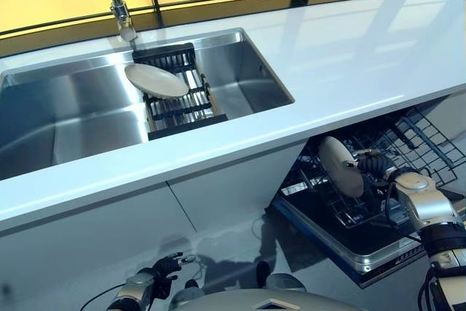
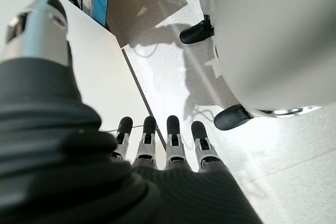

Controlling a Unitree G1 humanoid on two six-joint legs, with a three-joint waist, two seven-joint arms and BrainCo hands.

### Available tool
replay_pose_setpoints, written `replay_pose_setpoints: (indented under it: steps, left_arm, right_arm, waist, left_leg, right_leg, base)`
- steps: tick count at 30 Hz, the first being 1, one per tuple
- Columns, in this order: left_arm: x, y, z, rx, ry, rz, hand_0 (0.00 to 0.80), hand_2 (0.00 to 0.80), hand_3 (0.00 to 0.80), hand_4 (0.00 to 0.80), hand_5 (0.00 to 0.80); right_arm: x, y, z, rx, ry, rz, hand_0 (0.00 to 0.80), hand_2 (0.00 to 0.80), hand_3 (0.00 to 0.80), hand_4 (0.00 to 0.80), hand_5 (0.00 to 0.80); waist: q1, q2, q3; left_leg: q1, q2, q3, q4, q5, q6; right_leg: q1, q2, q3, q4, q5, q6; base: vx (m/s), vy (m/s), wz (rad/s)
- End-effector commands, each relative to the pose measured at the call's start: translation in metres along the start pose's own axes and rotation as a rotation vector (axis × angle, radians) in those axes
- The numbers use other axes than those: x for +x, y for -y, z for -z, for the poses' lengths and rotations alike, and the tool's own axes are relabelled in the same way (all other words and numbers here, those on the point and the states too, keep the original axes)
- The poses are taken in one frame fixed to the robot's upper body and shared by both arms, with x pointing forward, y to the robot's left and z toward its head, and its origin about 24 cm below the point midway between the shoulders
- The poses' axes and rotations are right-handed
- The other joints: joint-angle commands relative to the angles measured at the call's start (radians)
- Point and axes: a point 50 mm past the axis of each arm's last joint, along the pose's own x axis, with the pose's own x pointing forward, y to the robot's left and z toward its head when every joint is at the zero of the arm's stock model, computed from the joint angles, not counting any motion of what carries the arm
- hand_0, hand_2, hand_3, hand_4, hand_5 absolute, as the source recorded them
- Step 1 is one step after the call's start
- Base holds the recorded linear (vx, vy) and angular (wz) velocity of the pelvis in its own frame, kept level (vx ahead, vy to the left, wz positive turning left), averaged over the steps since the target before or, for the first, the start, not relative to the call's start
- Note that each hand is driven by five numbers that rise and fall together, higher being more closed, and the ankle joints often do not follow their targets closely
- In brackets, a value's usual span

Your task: Take plates into dishwasher

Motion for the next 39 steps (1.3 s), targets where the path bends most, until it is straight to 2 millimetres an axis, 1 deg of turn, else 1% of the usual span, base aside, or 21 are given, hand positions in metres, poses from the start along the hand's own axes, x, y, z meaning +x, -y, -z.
replay_pose_setpoints:
  steps: [1,9,14,18,26,27,28,34,39]
  left_arm:
    - [0.000,-0.013,-0.024,0.021,0.054,-0.015,0.000,0.000,0.000,0.000,0.000]
    - [-0.001,-0.014,-0.025,0.028,0.062,-0.010,0.000,0.000,0.000,0.000,0.000]
    - [-0.001,-0.014,-0.029,0.031,0.074,-0.005,0.000,0.000,0.000,0.000,0.000]
    - [0.000,-0.013,-0.032,0.036,0.083,0.003,0.000,0.000,0.000,0.000,0.000]
    - [0.000,-0.012,-0.032,0.038,0.082,0.004,0.000,0.000,0.000,0.000,0.000]
    - [0.000,-0.012,-0.031,0.037,0.082,0.004,0.000,0.000,0.000,0.000,0.000]
    - [0.000,-0.012,-0.031,0.036,0.082,0.004,0.000,0.000,0.000,0.000,0.000]
    - [0.000,-0.013,-0.030,0.031,0.081,-0.001,0.000,0.000,0.000,0.000,0.000]
    - [-0.001,-0.014,-0.029,0.027,0.081,-0.011,0.000,0.000,0.000,0.000,0.000]
  right_arm:
    - [0.008,0.010,-0.036,-0.005,0.071,0.047,0.800,0.800,0.800,0.800,0.800]
    - [0.014,0.007,-0.014,0.022,-0.044,0.027,0.800,0.800,0.800,0.800,0.800]
    - [0.016,0.006,-0.002,0.022,-0.104,0.008,0.800,0.800,0.800,0.800,0.800]
    - [0.017,0.005,0.003,0.025,-0.126,0.003,0.800,0.800,0.800,0.800,0.800]
    - [0.016,0.006,0.013,0.040,-0.170,0.000,0.800,0.800,0.800,0.800,0.800]
    - [0.015,0.007,0.014,0.047,-0.174,0.002,0.496,0.496,0.496,0.496,0.496]
    - [0.015,0.008,0.015,0.048,-0.177,0.013,0.000,0.000,0.000,0.000,0.000]
    - [0.013,0.013,0.012,0.070,-0.153,0.042,0.000,0.000,0.000,0.000,0.000]
    - [0.007,0.023,0.009,0.062,-0.132,0.085,0.000,0.000,0.000,0.000,0.000]
  waist:
    - [0.025,-0.025,0.017]
    - [0.035,-0.017,0.025]
    - [0.036,-0.015,0.027]
    - [0.036,-0.014,0.028]
    - [0.033,-0.020,0.028]
    - [0.033,-0.020,0.027]
    - [0.032,-0.021,0.027]
    - [0.027,-0.024,0.025]
    - [0.016,-0.031,0.022]
  left_leg:
    - [-0.015,-0.014,-0.066,0.016,-0.045,0.035]
    - [-0.015,-0.015,-0.074,0.015,-0.044,0.034]
    - [-0.012,-0.014,-0.075,0.017,-0.043,0.033]
    - [-0.010,-0.013,-0.076,0.018,-0.044,0.033]
    - [-0.006,-0.011,-0.074,0.018,-0.045,0.033]
    - [-0.005,-0.010,-0.073,0.018,-0.045,0.033]
    - [-0.005,-0.010,-0.073,0.018,-0.045,0.033]
    - [-0.001,-0.008,-0.070,0.016,-0.046,0.033]
    - [-0.003,-0.007,-0.064,0.015,-0.046,0.032]
  right_leg:
    - [-0.014,-0.062,-0.068,0.082,-0.033,0.061]
    - [-0.011,-0.069,-0.074,0.080,-0.031,0.061]
    - [-0.009,-0.071,-0.072,0.080,-0.030,0.062]
    - [-0.007,-0.071,-0.070,0.081,-0.030,0.062]
    - [-0.006,-0.070,-0.065,0.083,-0.031,0.063]
    - [-0.005,-0.069,-0.064,0.082,-0.031,0.063]
    - [-0.004,-0.069,-0.063,0.082,-0.032,0.063]
    - [-0.001,-0.067,-0.060,0.081,-0.034,0.062]
    - [-0.006,-0.064,-0.053,0.083,-0.033,0.062]
  base:
    - [-0.005,0.006,0.05]
    - [-0.002,0.002,0.05]
    - [0.001,0.001,0.02]
    - [0.000,0.000,0.00]
    - [0.000,0.000,0.00]
    - [0.000,0.000,0.00]
    - [0.000,0.000,0.00]
    - [0.000,0.000,0.00]
    - [0.000,0.000,0.00]
